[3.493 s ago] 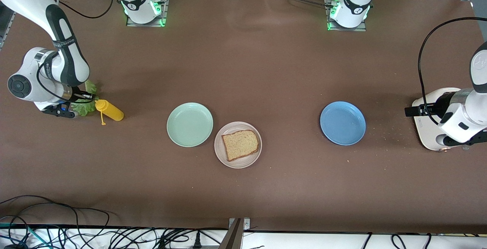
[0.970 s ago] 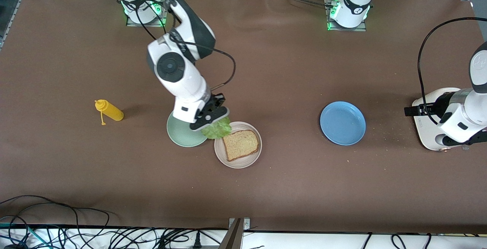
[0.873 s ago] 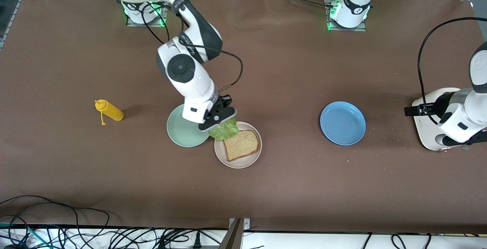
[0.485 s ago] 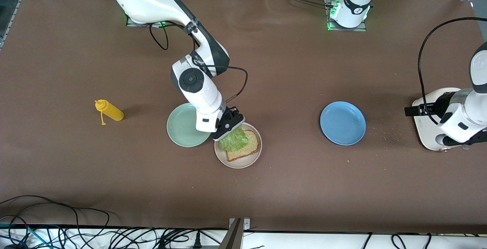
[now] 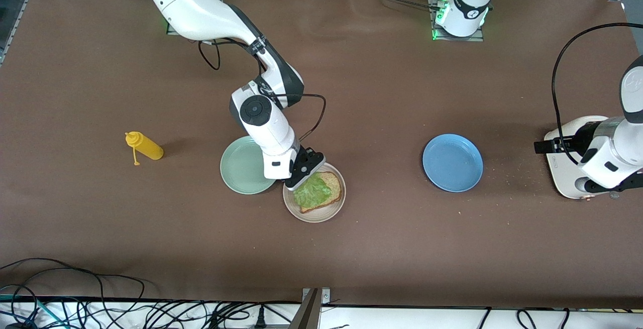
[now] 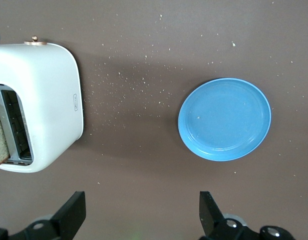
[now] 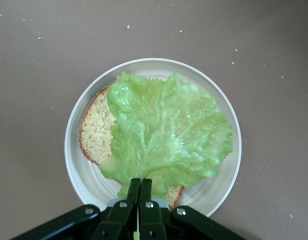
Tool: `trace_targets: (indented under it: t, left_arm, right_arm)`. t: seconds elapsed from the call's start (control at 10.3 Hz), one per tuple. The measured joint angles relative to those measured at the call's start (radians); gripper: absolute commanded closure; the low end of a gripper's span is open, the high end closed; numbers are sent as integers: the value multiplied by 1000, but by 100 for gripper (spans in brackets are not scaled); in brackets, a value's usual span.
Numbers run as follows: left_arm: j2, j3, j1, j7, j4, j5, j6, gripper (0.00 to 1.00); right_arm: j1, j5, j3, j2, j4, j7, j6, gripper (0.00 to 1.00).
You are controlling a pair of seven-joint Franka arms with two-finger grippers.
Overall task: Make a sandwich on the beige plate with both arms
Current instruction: 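Lower the lettuce onto the bread and open the right gripper, then move the right gripper to the yellow squeeze bottle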
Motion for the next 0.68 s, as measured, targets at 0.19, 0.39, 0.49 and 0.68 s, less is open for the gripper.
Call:
trace_targets:
  t: [0.19,0.39,0.49,0.68]
  left_arm:
    - [0,0,0,0,0,0,0,0]
    - [0,0,0,0,0,0,0,0]
    - [0,0,0,0,0,0,0,0]
    - [0,0,0,0,0,0,0,0]
  right_arm:
    - [0,0,0,2,2,0,2,44]
    - [0,0,0,2,5,0,1,40]
    - [0,0,0,2,8,0,1,37]
    - [-4,1,-6,0,21,1,-13,33]
